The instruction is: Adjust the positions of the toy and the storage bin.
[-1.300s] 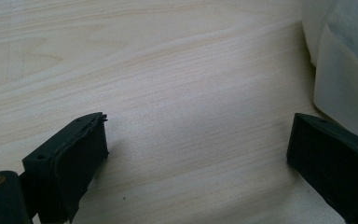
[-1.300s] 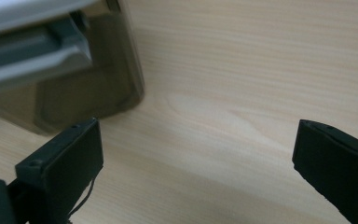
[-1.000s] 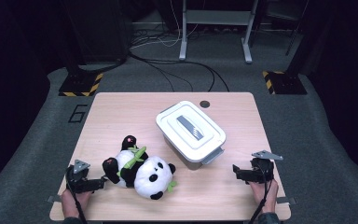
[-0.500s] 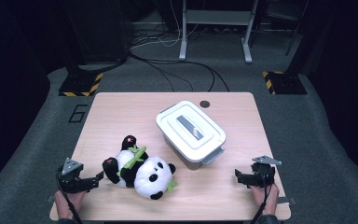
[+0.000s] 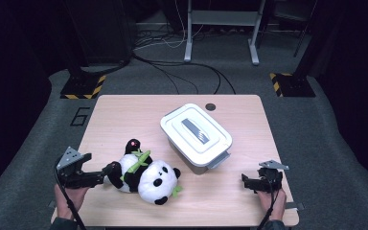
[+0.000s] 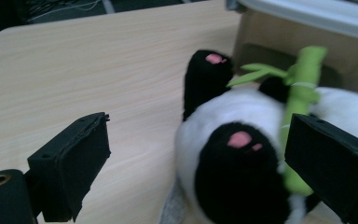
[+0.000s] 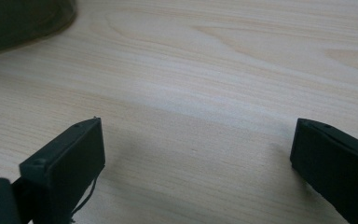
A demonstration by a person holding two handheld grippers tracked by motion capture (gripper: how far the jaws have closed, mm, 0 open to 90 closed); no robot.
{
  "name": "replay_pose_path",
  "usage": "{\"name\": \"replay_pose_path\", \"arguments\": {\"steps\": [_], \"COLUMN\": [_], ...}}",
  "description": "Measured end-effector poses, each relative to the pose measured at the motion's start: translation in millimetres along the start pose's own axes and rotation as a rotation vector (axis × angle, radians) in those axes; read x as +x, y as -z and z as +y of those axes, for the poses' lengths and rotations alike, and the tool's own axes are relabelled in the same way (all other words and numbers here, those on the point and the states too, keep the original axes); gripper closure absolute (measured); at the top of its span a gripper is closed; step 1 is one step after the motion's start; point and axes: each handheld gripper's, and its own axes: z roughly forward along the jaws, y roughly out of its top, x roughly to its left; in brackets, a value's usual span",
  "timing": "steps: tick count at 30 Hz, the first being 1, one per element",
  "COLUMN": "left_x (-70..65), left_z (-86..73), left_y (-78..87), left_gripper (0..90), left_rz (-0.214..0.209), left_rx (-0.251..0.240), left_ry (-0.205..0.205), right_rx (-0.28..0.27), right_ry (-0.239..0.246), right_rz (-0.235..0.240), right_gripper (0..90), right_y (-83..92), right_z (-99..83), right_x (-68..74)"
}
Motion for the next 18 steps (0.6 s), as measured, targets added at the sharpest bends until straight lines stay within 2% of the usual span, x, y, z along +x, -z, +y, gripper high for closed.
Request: {"name": "replay_pose_path", "arguments": {"steps": [5, 10, 11, 14, 18], "left_x": [-24.8, -49.8, -54.4, -63.3, -70.1], "left_z": [13.2, 20.5, 21.7, 23.2, 21.1], "left_y": [-6.2, -23.6, -29.0, -41.3, -57.6], "left_gripper": [7.5, 10.9, 13.2, 18.9, 36.5], "left_rz": [-0.044, -0.072, -0.076, -0.080, -0.064], "left_rx": [0.011, 0.053, 0.069, 0.102, 0.134], "left_ry": [-0.052, -0.110, -0.127, -0.143, -0.167], "right_rx": [-0.001, -0.003, -0.002, -0.010, -0.012], "right_ry": [0.005, 0.005, 0.006, -0.001, -0.003], "right_rz": [-0.010, -0.010, -0.009, -0.008, -0.006], "right_gripper": [2.7, 3.0, 3.0, 3.4, 3.6], "right_y": [-0.5, -0.5, -0.3, -0.2, -0.2], "right_z": [-0.2, -0.5, -0.5, -0.8, -1.0], "right_x": [1.3, 1.3, 1.1, 0.8, 0.6]}}
